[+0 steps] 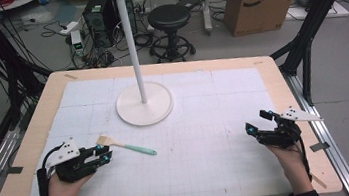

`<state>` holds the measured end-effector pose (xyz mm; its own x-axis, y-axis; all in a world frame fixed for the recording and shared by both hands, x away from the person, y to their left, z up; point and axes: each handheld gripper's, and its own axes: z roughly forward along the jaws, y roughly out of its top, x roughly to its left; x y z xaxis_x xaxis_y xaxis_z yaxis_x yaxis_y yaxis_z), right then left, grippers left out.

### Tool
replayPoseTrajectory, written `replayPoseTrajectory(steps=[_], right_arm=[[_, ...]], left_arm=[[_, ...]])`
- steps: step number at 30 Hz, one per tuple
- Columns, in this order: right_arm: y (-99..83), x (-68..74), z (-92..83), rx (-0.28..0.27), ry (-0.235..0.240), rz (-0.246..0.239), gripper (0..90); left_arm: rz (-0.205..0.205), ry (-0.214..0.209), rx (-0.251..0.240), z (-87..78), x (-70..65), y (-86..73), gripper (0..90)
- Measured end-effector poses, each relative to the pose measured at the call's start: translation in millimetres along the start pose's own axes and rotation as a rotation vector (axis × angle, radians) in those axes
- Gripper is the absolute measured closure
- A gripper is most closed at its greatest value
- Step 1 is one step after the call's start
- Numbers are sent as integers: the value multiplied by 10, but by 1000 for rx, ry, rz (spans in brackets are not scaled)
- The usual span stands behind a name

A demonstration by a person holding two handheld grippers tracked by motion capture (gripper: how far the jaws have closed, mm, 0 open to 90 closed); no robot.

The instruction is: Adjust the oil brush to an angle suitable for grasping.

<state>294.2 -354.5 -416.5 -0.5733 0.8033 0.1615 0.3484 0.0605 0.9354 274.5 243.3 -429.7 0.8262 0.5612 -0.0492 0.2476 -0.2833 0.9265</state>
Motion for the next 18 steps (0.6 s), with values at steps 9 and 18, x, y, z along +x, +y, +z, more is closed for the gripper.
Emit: replayPoseTrajectory(steps=[9, 18], right_arm=[[4, -8, -7, -3, 0, 1, 144], [4, -12, 2, -2, 3, 7, 144]], left_arm=[[22, -43, 63, 251, -89, 65, 868], [46, -103, 143, 518, -164, 118, 892]])
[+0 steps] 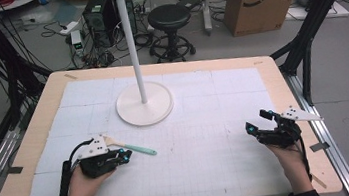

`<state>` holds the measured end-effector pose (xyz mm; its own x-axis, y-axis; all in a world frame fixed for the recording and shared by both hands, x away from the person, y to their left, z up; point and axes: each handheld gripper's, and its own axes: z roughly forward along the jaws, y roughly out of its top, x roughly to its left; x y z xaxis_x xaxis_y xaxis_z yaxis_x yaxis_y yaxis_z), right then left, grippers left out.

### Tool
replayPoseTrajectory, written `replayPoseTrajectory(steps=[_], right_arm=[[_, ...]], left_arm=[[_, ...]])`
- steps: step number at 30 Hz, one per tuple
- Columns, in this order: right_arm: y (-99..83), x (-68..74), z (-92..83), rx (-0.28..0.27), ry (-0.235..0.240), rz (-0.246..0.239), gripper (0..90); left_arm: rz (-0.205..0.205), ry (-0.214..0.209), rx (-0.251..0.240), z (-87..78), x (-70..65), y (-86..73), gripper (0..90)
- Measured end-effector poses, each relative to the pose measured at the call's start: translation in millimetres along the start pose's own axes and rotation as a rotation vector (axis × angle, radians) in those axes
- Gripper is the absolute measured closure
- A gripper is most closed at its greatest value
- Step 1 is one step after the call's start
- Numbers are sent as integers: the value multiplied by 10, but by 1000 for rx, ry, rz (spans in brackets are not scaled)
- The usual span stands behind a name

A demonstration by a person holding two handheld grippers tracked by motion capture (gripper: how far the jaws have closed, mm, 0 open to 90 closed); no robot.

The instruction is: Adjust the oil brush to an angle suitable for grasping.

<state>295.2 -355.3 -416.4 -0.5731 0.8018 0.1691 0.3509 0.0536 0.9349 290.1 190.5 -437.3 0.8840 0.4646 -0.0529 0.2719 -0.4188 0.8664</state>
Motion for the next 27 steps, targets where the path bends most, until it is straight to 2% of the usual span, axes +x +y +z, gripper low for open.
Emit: replayPoseTrajectory(steps=[3, 6, 8, 9, 12, 15, 17, 19, 24, 25, 26, 27], right_arm=[[-1, -7, 12, 2, 1, -1, 145], [2, -11, 13, 1, 1, 2, 145], [5, -12, 11, -1, 0, 4, 145], [10, -20, 6, -4, 1, 5, 145], [8, -26, 6, -3, 0, 8, 146], [7, -22, 11, 0, -2, 7, 146], [10, -19, 10, 2, -2, 5, 146], [10, -23, 6, 1, -2, 5, 146], [12, -31, 1, -3, 0, 10, 146], [12, -31, 2, -2, 1, 12, 146], [12, -31, 2, -2, 1, 12, 146], [12, -30, 4, -1, 0, 13, 146]], left_arm=[[9, -18, 24, 131, 9, 49, 897], [24, -33, 49, 217, 7, 83, 897], [31, -39, 49, 240, 7, 87, 897], [40, -42, 66, 278, 12, 94, 898], [36, -47, 89, 319, 23, 100, 898], [52, -46, 135, 431, 21, 129, 899], [57, -43, 141, 459, 18, 142, 898], [69, -30, 147, 532, 30, 182, 898], [57, 1, 133, 580, 68, 193, 898], [48, 34, 133, 582, 90, 198, 899], [48, 34, 133, 582, 90, 198, 898], [30, 71, 129, 589, 113, 200, 899]])
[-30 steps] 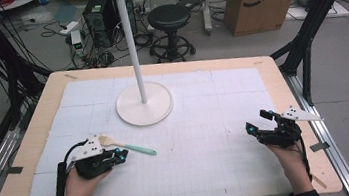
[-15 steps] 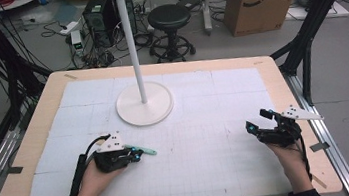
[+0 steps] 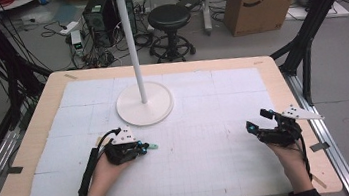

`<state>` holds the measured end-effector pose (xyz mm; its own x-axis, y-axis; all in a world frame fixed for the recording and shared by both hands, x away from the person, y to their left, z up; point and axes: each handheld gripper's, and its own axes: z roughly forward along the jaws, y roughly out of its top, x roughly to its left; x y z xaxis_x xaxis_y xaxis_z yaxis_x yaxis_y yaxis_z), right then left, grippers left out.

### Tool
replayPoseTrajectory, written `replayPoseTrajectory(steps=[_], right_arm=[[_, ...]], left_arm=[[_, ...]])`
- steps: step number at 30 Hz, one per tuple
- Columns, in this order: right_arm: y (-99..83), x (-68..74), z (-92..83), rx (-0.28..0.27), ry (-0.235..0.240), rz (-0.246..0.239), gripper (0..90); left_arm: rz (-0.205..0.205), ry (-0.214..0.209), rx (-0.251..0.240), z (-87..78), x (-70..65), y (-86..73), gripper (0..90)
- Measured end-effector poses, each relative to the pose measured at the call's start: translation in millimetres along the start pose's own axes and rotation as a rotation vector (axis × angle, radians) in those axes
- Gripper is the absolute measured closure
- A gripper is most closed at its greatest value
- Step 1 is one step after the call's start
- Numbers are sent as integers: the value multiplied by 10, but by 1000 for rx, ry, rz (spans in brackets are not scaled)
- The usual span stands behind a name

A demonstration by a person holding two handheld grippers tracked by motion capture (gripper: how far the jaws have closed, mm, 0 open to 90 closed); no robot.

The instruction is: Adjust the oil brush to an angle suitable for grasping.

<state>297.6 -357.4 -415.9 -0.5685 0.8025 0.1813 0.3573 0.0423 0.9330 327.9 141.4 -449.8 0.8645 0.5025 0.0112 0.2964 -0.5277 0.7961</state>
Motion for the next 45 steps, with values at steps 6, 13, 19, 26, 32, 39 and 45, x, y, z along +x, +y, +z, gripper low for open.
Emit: replayPoseTrajectory(steps=[6, 13, 19, 26, 32, 39, 45], right_arm=[[-2, 0, 7, 2, 0, 4, 147], [-4, -2, 21, 6, 5, 4, 146], [-4, -17, 13, 3, 6, 11, 147], [-4, -8, 20, 7, 8, 11, 147], [-8, -11, 31, 12, 12, 5, 147], [-9, -14, 31, 14, 14, 11, 147], [-8, -11, 30, 15, 16, 9, 148]], left_arm=[[-47, 54, -4, 19, 77, 12, 899], [-65, 88, 3, 129, 142, 95, 899], [-93, 122, 1, 159, 177, 117, 899], [-139, 174, -2, 150, 241, 110, 899], [-139, 168, -20, 133, 248, 109, 898], [-162, 170, -123, -152, 249, 148, 683], [-163, 188, -174, -486, 261, 141, 434]])
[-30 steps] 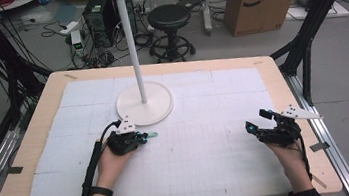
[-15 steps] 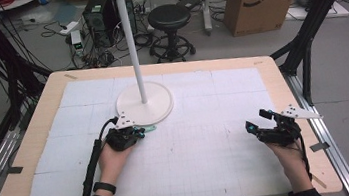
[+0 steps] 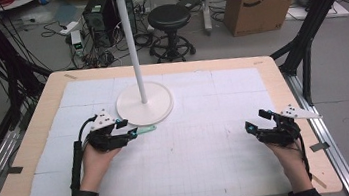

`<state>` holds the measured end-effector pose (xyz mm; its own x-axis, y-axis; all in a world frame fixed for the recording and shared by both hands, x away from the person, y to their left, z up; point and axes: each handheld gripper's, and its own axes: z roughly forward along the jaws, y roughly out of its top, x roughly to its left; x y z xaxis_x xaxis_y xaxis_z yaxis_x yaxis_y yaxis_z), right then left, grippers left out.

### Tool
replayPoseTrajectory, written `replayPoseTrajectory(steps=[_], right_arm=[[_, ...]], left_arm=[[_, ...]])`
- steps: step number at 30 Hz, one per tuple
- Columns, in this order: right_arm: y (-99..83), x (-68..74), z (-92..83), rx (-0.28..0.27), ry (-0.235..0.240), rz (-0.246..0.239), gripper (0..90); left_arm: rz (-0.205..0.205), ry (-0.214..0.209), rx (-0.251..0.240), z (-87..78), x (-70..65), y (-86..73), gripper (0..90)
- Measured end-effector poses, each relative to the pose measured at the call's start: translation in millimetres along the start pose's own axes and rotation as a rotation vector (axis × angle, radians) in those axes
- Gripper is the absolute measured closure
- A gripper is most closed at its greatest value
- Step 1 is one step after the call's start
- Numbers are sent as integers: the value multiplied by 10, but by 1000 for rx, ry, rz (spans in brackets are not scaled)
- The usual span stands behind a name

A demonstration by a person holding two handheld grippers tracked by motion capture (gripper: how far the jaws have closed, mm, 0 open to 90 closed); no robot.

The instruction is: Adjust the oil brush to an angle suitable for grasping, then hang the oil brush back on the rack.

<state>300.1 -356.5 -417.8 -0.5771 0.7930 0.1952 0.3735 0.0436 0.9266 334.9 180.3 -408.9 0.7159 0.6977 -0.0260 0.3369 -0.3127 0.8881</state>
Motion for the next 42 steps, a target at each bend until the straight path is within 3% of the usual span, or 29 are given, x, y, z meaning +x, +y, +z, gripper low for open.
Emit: replayPoseTrajectory(steps=[1, 4, 9, 12, 15, 21, 24, 31, 42], right_arm=[[-1, -1, 3, 1, 2, -2, 148], [-2, -1, 5, 2, 2, -3, 148], [-3, -3, 3, 4, 3, -1, 148], [-5, -3, 7, 8, 0, -1, 148], [-4, -3, 11, 5, -1, 4, 148], [-11, -7, 33, 16, -6, 6, 148], [-11, -8, 31, 16, -6, 6, 148], [-9, -14, 27, 15, -5, 1, 148], [-10, -6, 20, 20, -1, -3, 148]], left_arm=[[8, 14, -5, -48, 3, 1, 349], [17, 32, -32, -191, 44, -26, 335], [-13, 51, -96, -430, 159, -159, 272], [-51, 63, -151, -612, 242, -288, 240], [-70, 66, -186, -691, 271, -355, 229], [-147, 49, -249, -857, 353, -586, 197], [-148, 62, -251, -882, 367, -605, 191], [-150, 44, -277, -893, 367, -600, 190], [-151, 34, -260, -847, 391, -549, 191]])
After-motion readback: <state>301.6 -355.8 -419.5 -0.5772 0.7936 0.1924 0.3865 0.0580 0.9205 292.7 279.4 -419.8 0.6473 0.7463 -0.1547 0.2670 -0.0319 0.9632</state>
